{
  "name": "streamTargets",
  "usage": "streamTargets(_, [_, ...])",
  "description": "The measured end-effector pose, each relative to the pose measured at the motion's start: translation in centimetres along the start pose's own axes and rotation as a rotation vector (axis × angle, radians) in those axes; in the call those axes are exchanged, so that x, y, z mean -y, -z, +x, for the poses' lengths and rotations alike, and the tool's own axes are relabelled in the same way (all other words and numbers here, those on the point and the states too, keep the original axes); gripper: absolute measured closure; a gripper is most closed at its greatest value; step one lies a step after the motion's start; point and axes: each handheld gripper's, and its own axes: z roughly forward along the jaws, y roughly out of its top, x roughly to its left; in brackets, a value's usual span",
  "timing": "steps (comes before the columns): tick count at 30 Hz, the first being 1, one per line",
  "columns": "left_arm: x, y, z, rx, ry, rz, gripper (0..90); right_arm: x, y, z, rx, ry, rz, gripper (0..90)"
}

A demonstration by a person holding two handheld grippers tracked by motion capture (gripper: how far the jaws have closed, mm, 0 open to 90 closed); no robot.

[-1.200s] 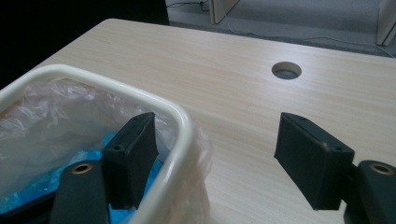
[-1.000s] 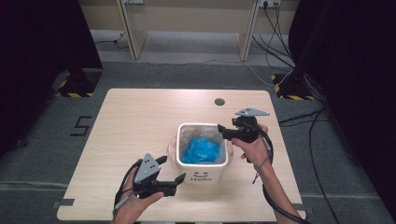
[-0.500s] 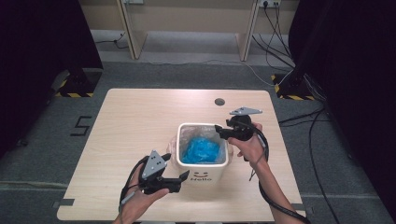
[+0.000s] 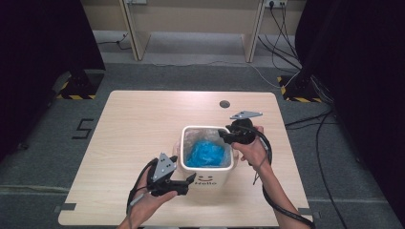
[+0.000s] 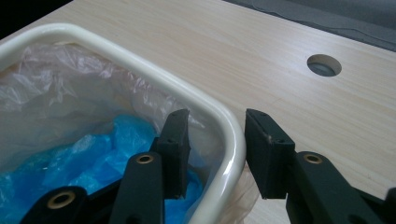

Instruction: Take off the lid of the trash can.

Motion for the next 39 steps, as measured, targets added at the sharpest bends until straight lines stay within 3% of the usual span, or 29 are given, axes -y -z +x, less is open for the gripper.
streamTargets(4, [0.1, -0.2, 0.0, -0.003, -0.001, 0.002, 15.8, 0.4, 0.2, -0.1, 0.002, 0.012, -0.004, 67.7])
streamTargets(14, [-0.3, -0.1, -0.4, -0.002, -0.008, -0.016, 16.8, 0.2, 0.8, 0.3, 0.030, 0.042, -0.018, 70.3])
streamTargets(20, [-0.7, 0.3, -0.3, -0.018, -0.014, -0.032, 17.0, -0.5, 1.4, 1.1, 0.073, 0.096, -0.013, 70.4])
streamTargets(28, [-1.4, 0.8, -0.1, -0.028, -0.003, -0.065, 17.4, -1.3, 1.9, 0.9, 0.067, 0.068, -0.015, 70.8])
streamTargets(39, [-2.0, 0.8, -0.6, -0.008, -0.003, -0.084, 17.6, -1.7, 2.9, 0.9, 0.074, 0.077, -0.025, 73.8])
